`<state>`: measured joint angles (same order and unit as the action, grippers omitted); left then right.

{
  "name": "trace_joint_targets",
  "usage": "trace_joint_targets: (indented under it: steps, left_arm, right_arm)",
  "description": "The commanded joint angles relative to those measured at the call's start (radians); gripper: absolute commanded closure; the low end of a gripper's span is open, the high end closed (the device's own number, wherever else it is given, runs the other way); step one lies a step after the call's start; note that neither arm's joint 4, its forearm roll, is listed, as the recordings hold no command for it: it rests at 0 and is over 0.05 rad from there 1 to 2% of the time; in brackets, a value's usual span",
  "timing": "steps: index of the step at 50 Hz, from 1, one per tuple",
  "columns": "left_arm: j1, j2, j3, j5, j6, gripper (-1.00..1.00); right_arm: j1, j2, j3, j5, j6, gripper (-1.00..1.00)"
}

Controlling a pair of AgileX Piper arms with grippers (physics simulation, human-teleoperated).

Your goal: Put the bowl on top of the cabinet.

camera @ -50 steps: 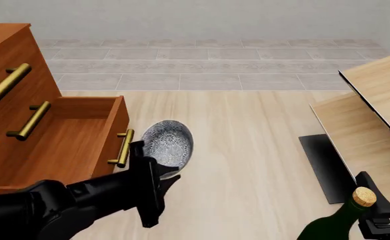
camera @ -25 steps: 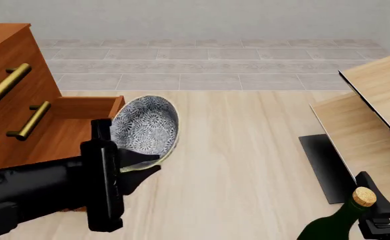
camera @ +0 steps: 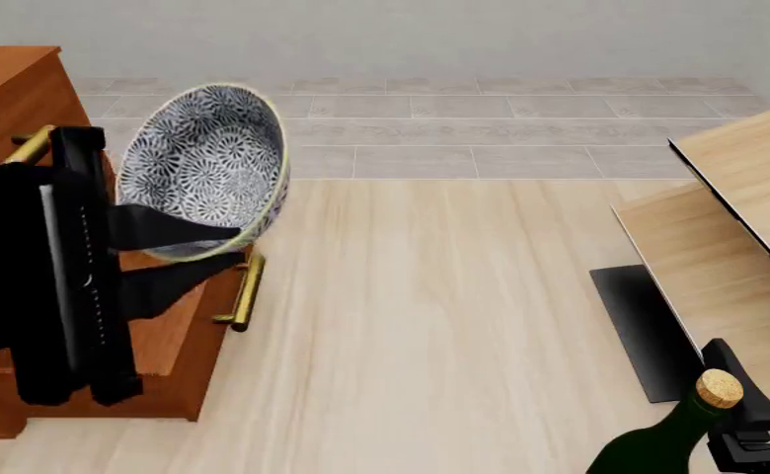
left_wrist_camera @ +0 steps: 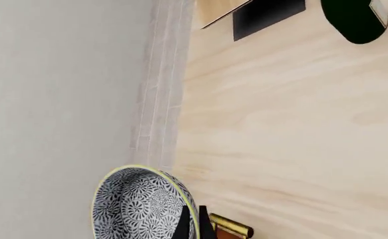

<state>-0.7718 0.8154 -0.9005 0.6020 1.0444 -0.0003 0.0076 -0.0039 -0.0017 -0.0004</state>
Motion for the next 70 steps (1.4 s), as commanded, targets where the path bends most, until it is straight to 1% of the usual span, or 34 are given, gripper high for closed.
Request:
trace_joint_targets:
  steps: [1, 4, 5, 6, 9, 11, 13, 17, 18, 19, 20, 23, 25, 26, 31, 34, 35, 39, 40, 41, 42, 43, 47, 48, 50, 55, 64, 67, 70]
  left_arm:
    - [0.096, -0.013, -0.128, 0.082, 0.075, 1.0]
    - [0.104, -0.012, -0.154, 0.107, 0.078, 1.0]
    - [0.128, -0.01, -0.183, 0.123, 0.092, 1.0]
    - [0.135, -0.012, -0.189, 0.127, 0.104, 1.0]
    - [0.153, -0.002, -0.24, 0.144, 0.11, 1.0]
    - [0.185, 0.005, -0.264, 0.136, 0.139, 1.0]
    - [0.183, 0.007, -0.278, 0.152, 0.141, 1.0]
    - [0.221, 0.028, -0.351, 0.181, 0.158, 1.0]
    - [0.221, 0.028, -0.352, 0.181, 0.158, 1.0]
    - [0.237, 0.033, -0.373, 0.192, 0.168, 1.0]
    - [0.237, 0.032, -0.379, 0.199, 0.172, 1.0]
    - [0.233, 0.034, -0.444, 0.242, 0.169, 1.0]
    - [0.241, 0.037, -0.456, 0.239, 0.176, 1.0]
    - [0.256, 0.038, -0.458, 0.219, 0.191, 1.0]
    - [0.297, 0.071, -0.523, 0.244, 0.19, 1.0]
    - [0.329, 0.079, -0.532, 0.242, 0.191, 1.0]
    - [0.35, 0.091, -0.547, 0.239, 0.176, 1.0]
    - [0.374, 0.098, -0.554, 0.236, 0.169, 1.0]
    - [0.39, 0.115, -0.589, 0.25, 0.142, 1.0]
    - [0.397, 0.118, -0.595, 0.251, 0.141, 1.0]
    - [0.405, 0.113, -0.584, 0.246, 0.152, 1.0]
    - [0.419, 0.114, -0.584, 0.249, 0.147, 1.0]
    - [0.427, 0.101, -0.582, 0.265, 0.144, 1.0]
    - [0.438, 0.103, -0.598, 0.283, 0.133, 1.0]
    - [0.46, 0.099, -0.595, 0.277, 0.146, 1.0]
    - [0.495, 0.098, -0.612, 0.298, 0.149, 1.0]
    - [0.541, 0.094, -0.625, 0.317, 0.18, 1.0]
    - [0.557, 0.1, -0.636, 0.321, 0.182, 1.0]
    - [0.575, 0.118, -0.679, 0.336, 0.162, 1.0]
  right_arm:
    - [0.0, 0.0, 0.0, 0.0, 0.0, -1.0]
    - [0.0, 0.0, 0.0, 0.0, 0.0, -1.0]
    - [0.0, 0.0, 0.0, 0.0, 0.0, -1.0]
    - [0.0, 0.0, 0.0, 0.0, 0.0, -1.0]
    - [0.0, 0.0, 0.0, 0.0, 0.0, -1.0]
    - [0.0, 0.0, 0.0, 0.0, 0.0, -1.0]
    - [0.0, 0.0, 0.0, 0.0, 0.0, -1.0]
    - [0.0, 0.0, 0.0, 0.0, 0.0, -1.0]
    - [0.0, 0.0, 0.0, 0.0, 0.0, -1.0]
    - [0.0, 0.0, 0.0, 0.0, 0.0, -1.0]
    - [0.0, 0.0, 0.0, 0.0, 0.0, -1.0]
    - [0.0, 0.0, 0.0, 0.0, 0.0, -1.0]
    - [0.0, 0.0, 0.0, 0.0, 0.0, -1.0]
    - [0.0, 0.0, 0.0, 0.0, 0.0, -1.0]
    - [0.0, 0.0, 0.0, 0.0, 0.0, -1.0]
    - [0.0, 0.0, 0.0, 0.0, 0.0, -1.0]
    - [0.0, 0.0, 0.0, 0.0, 0.0, -1.0]
    - [0.0, 0.0, 0.0, 0.0, 0.0, -1.0]
    - [0.0, 0.0, 0.0, 0.0, 0.0, -1.0]
    - [0.0, 0.0, 0.0, 0.0, 0.0, -1.0]
    - [0.0, 0.0, 0.0, 0.0, 0.0, -1.0]
    - [0.0, 0.0, 0.0, 0.0, 0.0, -1.0]
    - [0.0, 0.0, 0.0, 0.0, 0.0, -1.0]
    - [0.0, 0.0, 0.0, 0.0, 0.0, -1.0]
    - [0.0, 0.0, 0.0, 0.0, 0.0, -1.0]
    - [0.001, 0.0, 0.0, 0.0, 0.0, -1.0]
    - [0.0, 0.0, 0.0, 0.0, 0.0, -1.0]
    - [0.0, 0.0, 0.0, 0.0, 0.0, -1.0]
    - [0.0, 0.0, 0.0, 0.0, 0.0, -1.0]
